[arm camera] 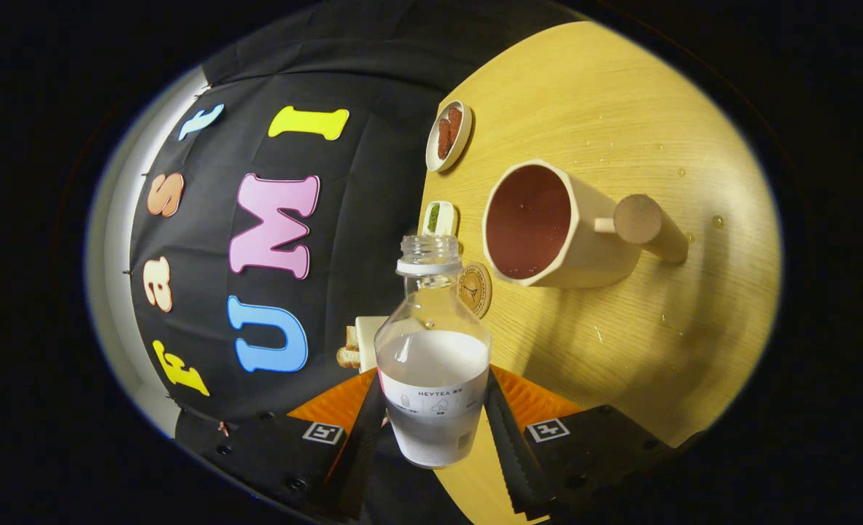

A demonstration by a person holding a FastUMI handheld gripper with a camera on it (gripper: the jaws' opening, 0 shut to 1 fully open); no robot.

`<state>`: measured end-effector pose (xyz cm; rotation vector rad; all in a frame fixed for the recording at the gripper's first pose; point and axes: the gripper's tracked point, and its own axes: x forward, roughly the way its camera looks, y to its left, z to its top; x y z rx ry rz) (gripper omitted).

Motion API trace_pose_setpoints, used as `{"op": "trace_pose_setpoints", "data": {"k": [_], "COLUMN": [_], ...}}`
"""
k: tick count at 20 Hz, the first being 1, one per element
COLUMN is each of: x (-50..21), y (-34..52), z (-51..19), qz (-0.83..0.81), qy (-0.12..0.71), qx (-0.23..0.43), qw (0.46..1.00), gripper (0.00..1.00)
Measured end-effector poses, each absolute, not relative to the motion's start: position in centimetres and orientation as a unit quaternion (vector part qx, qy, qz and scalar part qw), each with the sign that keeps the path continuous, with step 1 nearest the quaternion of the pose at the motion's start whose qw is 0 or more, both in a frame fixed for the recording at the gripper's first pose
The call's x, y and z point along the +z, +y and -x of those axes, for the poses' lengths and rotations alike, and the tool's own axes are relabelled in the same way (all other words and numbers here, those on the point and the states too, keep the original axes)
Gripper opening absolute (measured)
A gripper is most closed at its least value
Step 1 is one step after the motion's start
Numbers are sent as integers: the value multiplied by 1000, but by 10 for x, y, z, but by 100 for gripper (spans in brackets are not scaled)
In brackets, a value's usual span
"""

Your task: Take the bottle from table, then pour the juice into the cup, finally place the bottle on the coaster

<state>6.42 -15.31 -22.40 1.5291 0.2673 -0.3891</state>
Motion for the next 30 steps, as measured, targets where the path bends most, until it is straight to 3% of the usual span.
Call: {"op": "trace_pose_setpoints", "data": {"k": [30], "x": [-220], "y": [-166], "z": [-70], "qz": [-807], "qy": [77], "qx": [-172], "qw": [559], "gripper": [76]}}
